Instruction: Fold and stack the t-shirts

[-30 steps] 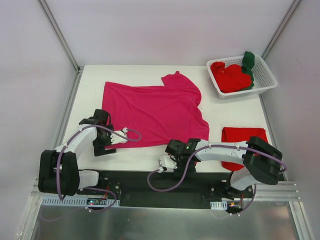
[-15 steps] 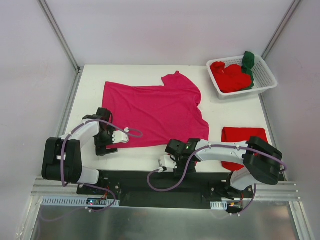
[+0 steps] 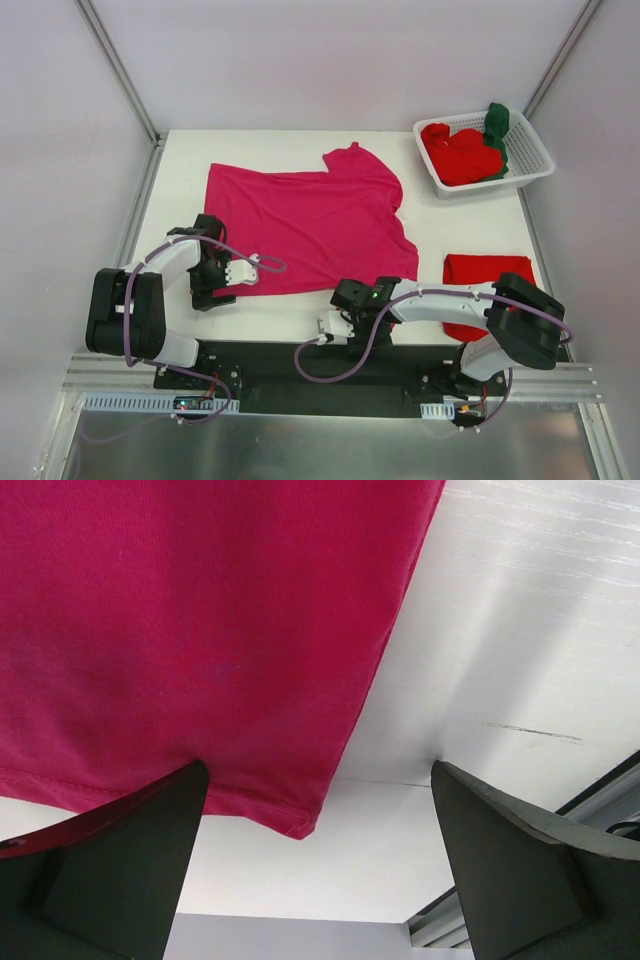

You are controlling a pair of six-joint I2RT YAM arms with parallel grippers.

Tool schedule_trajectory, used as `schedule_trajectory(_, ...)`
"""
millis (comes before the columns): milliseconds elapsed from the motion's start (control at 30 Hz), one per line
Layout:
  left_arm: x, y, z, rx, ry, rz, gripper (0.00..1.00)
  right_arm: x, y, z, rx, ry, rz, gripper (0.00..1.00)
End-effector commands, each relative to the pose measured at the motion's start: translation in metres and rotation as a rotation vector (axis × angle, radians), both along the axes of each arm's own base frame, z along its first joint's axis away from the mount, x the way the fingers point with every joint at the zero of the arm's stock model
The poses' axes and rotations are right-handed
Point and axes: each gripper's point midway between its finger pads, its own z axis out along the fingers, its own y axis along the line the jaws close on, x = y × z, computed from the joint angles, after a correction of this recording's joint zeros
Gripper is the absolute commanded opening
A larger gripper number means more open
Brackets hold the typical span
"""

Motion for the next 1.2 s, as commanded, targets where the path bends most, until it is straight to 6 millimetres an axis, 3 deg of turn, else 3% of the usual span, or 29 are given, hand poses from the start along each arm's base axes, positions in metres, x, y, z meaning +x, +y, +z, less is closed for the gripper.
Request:
schedule_trajectory(0, -0.019, -0.008, -0.002, -0.054, 0.086, -0.007, 0.95, -0.001, 0.006, 0.008, 0.008, 0.014, -0.012, 0.57)
schedule_trajectory(167, -0.025, -0.007, -0.006, -0.052, 0.107, -0.008, 0.84, -0.001, 0.007, 0.008, 0.012, 0.014, -0.01, 0.57)
schedule_trajectory(333, -0.024, -0.008, -0.005, -0.057, 0.113, 0.006, 0.59, -0.002, 0.006, 0.008, 0.011, 0.023, -0.013, 0.57)
schedule_trajectory(433, -0.026, -0.008, -0.004, -0.055, 0.116, 0.003, 0.57, -0.001, 0.006, 0.008, 0.007, 0.019, -0.01, 0.56)
schedule_trajectory(533, -0.027, -0.008, -0.005, -0.055, 0.119, 0.003, 0.44, -0.001, 0.006, 0.009, 0.01, 0.022, -0.01, 0.56)
schedule_trajectory(600, -0.027, -0.007, -0.004, -0.054, 0.116, 0.004, 0.47, -0.001, 0.006, 0.008, 0.009, 0.022, -0.01, 0.56)
schedule_trajectory(667, -0.026, -0.007, -0.003, -0.053, 0.108, 0.006, 0.7, -0.001, 0.006, 0.009, 0.009, 0.022, -0.01, 0.57)
schedule_trajectory(700, -0.025, -0.006, -0.003, -0.047, 0.102, 0.005, 0.76, -0.002, 0.006, 0.008, 0.004, 0.024, -0.01, 0.57)
schedule_trajectory(967, -0.014, 0.005, 0.005, 0.008, -0.026, -0.012, 0.8, -0.002, 0.006, 0.009, 0.006, 0.025, -0.007, 0.57)
schedule_trajectory(1167, -0.015, 0.01, 0.008, 0.036, -0.068, -0.003, 0.75, -0.002, 0.009, 0.009, 0.01, 0.029, -0.002, 0.57)
